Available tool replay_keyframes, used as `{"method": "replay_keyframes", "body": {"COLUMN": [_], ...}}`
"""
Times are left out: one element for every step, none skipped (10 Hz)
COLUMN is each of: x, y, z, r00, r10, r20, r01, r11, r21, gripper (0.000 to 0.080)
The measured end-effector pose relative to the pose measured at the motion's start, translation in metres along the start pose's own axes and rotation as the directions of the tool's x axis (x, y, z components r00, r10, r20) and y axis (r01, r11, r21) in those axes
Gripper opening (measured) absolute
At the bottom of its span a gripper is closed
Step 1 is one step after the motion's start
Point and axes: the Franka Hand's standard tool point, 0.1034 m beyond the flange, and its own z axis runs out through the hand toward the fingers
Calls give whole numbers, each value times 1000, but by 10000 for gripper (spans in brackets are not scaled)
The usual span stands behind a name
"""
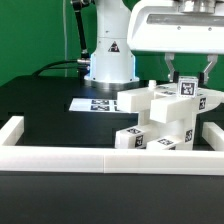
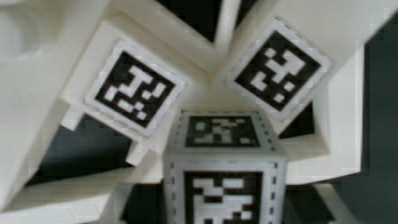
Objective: Assemble chair
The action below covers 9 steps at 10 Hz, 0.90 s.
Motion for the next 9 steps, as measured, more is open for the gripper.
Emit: {"method": "replay_keyframes", "body": {"x": [0, 1, 2, 2, 3, 4, 4, 4, 4], "y": [0, 1, 1, 2, 3, 3, 4, 4, 4], "z": [0, 0, 1, 1, 1, 1, 2, 2, 2], "r00": [999, 987, 968, 955, 921, 877, 823, 795, 731], "r10": [48, 158, 253, 296, 390, 480, 569, 606, 683], "r20": [0, 0, -2, -2, -2, -2, 3, 4, 8], "r01": [-48, -158, -253, -296, -390, -480, -569, -606, -683], "r11": [999, 987, 968, 955, 921, 877, 823, 795, 731], "r21": [0, 0, -1, -1, -1, 0, 5, 6, 9], "gripper": [287, 287, 288, 288, 288, 288, 288, 288, 288]}}
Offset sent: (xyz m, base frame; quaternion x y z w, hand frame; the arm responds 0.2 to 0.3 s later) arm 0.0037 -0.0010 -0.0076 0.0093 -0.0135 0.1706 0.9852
